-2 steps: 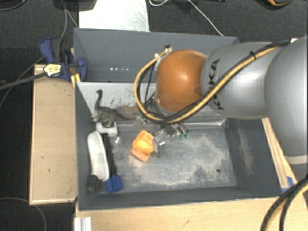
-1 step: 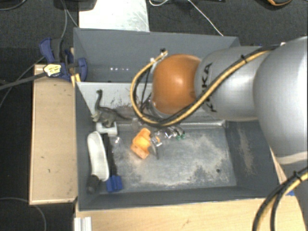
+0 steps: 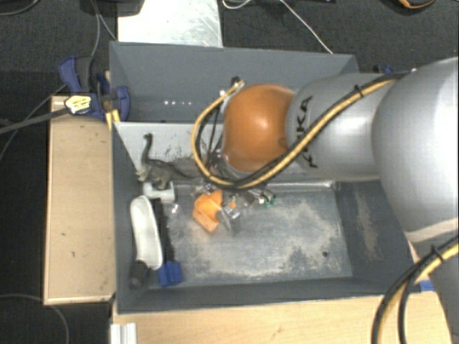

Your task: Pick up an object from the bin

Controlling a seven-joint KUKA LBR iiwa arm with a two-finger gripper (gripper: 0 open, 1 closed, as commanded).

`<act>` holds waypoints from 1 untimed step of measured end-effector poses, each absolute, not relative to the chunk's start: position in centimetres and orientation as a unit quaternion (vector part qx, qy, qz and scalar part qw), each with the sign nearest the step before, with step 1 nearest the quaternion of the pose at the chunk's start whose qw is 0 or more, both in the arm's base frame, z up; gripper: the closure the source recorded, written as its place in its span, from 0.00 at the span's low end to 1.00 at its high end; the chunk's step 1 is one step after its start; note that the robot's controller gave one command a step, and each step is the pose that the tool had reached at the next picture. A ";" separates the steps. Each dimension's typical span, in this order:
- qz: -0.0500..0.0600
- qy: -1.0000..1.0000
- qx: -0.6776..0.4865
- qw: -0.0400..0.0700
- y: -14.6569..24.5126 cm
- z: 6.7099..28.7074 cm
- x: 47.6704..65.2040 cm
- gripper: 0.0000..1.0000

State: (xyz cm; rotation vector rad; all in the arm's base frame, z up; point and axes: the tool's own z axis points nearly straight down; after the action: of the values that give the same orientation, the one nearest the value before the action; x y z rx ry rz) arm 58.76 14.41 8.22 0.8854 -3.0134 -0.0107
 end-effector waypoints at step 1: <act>-0.003 -0.960 0.282 0.000 14.4 8.2 58.8 1.00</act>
Offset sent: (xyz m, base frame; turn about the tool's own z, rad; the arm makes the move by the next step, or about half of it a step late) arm -0.0001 -0.0001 0.0975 0.0000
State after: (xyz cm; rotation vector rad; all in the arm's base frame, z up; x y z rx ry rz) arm 58.76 14.40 8.22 0.8843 -3.0137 -0.0108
